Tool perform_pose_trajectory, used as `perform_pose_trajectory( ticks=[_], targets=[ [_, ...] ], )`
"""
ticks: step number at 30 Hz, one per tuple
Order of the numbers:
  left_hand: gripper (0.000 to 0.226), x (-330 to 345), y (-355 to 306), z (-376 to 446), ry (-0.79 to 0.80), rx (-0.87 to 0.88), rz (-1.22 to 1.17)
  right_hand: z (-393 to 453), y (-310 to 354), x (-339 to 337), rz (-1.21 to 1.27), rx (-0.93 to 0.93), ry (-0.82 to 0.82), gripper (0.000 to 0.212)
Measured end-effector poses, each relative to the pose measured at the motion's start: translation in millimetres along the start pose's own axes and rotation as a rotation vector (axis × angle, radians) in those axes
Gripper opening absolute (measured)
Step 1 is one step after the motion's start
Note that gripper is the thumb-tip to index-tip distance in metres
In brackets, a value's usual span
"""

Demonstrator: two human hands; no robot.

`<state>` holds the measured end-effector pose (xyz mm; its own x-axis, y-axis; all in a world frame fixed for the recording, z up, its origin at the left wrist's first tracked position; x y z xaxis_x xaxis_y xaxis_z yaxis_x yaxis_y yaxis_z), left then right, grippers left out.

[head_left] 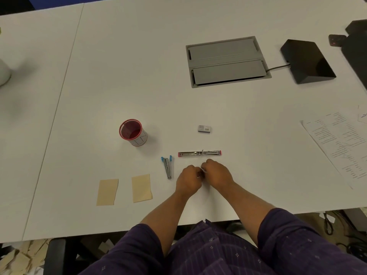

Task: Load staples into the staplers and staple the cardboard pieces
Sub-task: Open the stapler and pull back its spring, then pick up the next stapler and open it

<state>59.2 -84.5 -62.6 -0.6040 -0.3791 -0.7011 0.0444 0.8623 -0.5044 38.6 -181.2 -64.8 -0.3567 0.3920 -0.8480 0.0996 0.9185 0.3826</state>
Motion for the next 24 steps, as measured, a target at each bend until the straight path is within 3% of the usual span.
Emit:
perform_pose_trajectory(
  ticks=[11, 24],
  targets=[
    [0.027, 0.6, 1.6, -1.0, 0.011, -0.023, -0.010, -2.2, -4.9, 2.9, -0.019, 0.079, 0.005, 0.014],
    [0.030, 1.9, 8.4, 1.1, 0.030, -0.110, -0.196, -7.6, -12.7, 7.0, 0.214, 0.152, -0.002, 0.017]
  ],
)
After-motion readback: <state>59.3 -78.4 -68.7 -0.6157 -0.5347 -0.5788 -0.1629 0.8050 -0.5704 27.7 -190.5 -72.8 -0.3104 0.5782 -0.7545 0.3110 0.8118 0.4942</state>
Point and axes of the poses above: each hand's wrist, its own z-axis towards the middle knuckle, its own x-axis out of the palm, y = z × x, the point moved 10 cm from there along z, towards the middle knuckle, and after that the axes turned 9 degrees about -x, right-handed, at the moved point
